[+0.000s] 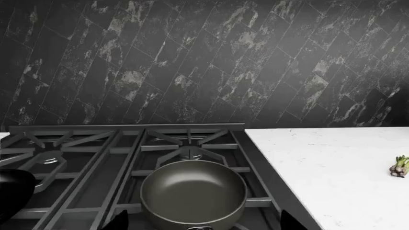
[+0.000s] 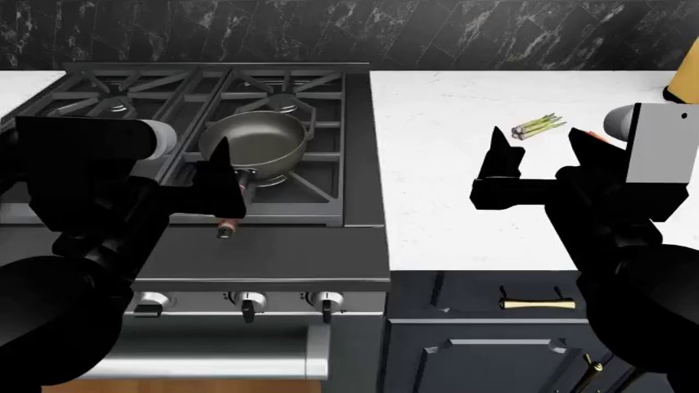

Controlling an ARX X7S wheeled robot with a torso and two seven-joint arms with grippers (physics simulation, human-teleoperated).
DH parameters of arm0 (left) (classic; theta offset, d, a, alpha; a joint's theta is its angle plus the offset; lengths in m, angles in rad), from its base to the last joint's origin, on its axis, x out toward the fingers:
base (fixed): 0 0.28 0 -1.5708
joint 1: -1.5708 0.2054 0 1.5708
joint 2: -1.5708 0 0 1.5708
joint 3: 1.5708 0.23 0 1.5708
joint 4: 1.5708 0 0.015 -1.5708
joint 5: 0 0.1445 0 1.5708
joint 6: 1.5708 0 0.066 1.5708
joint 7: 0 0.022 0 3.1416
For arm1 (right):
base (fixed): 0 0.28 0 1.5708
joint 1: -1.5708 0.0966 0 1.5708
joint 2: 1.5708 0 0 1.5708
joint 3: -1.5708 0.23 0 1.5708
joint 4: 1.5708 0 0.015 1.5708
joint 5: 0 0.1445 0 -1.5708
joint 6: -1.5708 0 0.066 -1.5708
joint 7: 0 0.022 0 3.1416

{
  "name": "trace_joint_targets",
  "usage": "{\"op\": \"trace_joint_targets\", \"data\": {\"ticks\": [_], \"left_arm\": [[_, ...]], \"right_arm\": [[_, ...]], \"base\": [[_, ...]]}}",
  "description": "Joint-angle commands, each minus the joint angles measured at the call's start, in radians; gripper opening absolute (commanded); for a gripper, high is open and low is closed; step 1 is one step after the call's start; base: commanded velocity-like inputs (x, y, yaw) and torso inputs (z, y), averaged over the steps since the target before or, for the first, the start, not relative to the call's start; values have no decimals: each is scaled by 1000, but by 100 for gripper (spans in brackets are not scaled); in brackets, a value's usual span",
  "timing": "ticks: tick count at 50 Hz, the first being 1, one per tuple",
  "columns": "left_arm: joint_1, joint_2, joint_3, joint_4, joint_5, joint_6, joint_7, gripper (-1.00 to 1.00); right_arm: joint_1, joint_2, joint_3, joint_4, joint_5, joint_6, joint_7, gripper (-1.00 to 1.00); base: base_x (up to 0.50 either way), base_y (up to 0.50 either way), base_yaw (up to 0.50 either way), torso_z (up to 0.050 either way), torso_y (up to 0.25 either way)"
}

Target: Place both pans onto different burners. Then place the asparagus and the shrimp on different pans.

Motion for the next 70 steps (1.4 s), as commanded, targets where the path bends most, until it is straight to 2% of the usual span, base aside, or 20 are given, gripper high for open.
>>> {"op": "trace_joint_targets", "data": {"ticks": [1,60,70], "left_arm": [[-1,-6,-2,3,-5,0,-5,100],[22,-20,-13,-4,-12,32,-5,100],[23,-23,-13,-8,-9,35,-3,100]], "right_arm": [[3,1,-1,-3,10,1,6,100],[23,5,-9,0,37,-4,26,100],[36,9,-24,-17,21,-11,8,100]], "base": [[0,-500,0,0,0],[0,-500,0,0,0],[0,-11,0,0,0]]}}
